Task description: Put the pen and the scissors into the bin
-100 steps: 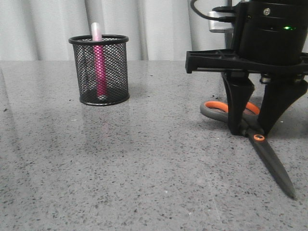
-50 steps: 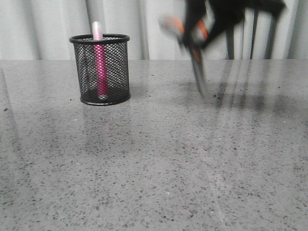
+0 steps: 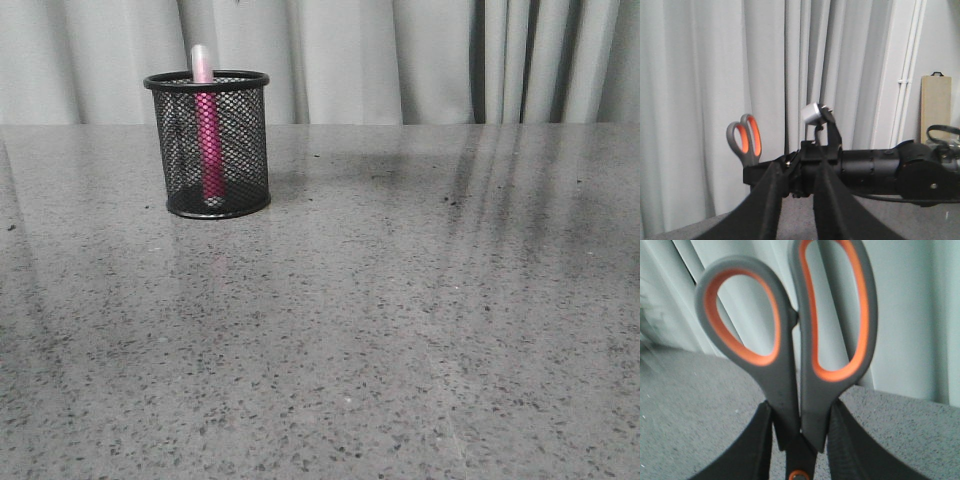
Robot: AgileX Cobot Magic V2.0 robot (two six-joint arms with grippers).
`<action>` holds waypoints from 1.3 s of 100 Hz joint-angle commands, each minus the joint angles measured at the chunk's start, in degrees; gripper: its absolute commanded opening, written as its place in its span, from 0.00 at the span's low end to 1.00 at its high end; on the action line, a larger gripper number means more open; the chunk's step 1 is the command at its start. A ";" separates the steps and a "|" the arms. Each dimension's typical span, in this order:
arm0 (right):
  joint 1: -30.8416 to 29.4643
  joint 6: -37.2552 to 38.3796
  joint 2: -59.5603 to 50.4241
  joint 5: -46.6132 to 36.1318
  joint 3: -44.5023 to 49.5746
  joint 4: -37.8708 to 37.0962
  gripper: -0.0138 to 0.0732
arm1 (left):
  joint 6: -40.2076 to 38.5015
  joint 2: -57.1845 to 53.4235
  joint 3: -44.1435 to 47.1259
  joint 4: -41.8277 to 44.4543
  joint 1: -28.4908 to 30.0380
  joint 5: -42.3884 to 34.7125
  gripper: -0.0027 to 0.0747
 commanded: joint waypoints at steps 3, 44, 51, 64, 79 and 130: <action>1.61 -0.83 0.33 -7.57 -1.76 -4.53 0.07 | 0.15 -1.94 -1.46 2.13 -0.35 -0.55 0.09; 5.02 -2.67 6.08 -14.03 3.63 -15.65 0.07 | 0.15 -5.84 -1.46 3.23 -0.35 7.32 0.04; 4.76 -2.66 6.22 -13.80 4.66 -15.65 0.07 | 0.15 -6.43 -1.46 3.23 -0.35 8.63 0.04; 4.76 -2.66 6.46 -13.21 6.37 -15.65 0.09 | 0.15 -7.16 -1.46 3.23 -0.35 9.94 0.04; 4.76 -2.66 6.36 -13.21 6.66 -15.54 0.35 | 0.15 -8.07 -1.46 4.10 -0.35 10.62 0.04; 7.01 -2.79 -16.38 2.89 11.04 -14.13 0.10 | -16.25 -21.78 5.35 28.60 1.43 28.75 0.04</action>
